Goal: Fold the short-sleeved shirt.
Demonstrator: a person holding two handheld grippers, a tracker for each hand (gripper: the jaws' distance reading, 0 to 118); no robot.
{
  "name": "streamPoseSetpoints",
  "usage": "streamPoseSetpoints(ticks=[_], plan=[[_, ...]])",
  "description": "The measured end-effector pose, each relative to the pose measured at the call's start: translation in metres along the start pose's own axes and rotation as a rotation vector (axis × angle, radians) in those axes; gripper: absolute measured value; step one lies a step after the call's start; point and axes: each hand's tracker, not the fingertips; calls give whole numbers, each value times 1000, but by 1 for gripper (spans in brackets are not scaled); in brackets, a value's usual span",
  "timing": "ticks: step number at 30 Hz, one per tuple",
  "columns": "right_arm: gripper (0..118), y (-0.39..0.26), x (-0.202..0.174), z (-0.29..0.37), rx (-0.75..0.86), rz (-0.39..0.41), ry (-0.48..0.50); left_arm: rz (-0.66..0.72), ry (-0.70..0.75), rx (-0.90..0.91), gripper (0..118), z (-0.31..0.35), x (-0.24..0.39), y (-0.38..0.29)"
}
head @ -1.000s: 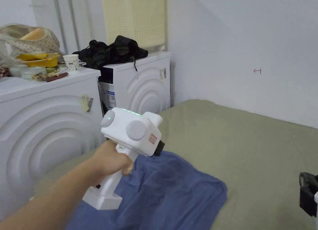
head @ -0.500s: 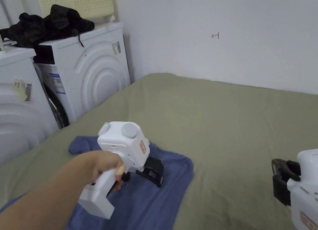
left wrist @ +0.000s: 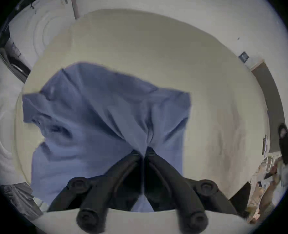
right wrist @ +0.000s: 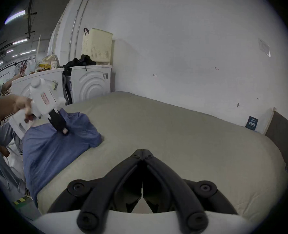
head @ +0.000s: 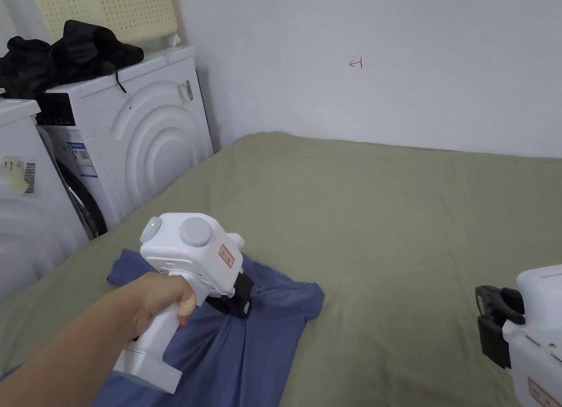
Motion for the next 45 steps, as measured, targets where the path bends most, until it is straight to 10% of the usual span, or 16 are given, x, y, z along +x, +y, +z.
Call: streamPoseSetpoints(ticks=[18,34,36,38,45], plan=[[0,-37,177,154,-64,-154,-418,-416,-266,230,1,106,366,46],[0,-97,282,294,-145,-252,-720,-813,-600,-109,2,-47,633,-59],[0,-100,284,299,-151,-251,-732,-776,-547,-119,39,-68,638,-73],[0,-100,283,301,-150,-263,-741,-677,-534,-134,110,-82,627,-68],[0,-85,273,291,-150,-262,-704,-471,-522,144,83,16,516,-37]])
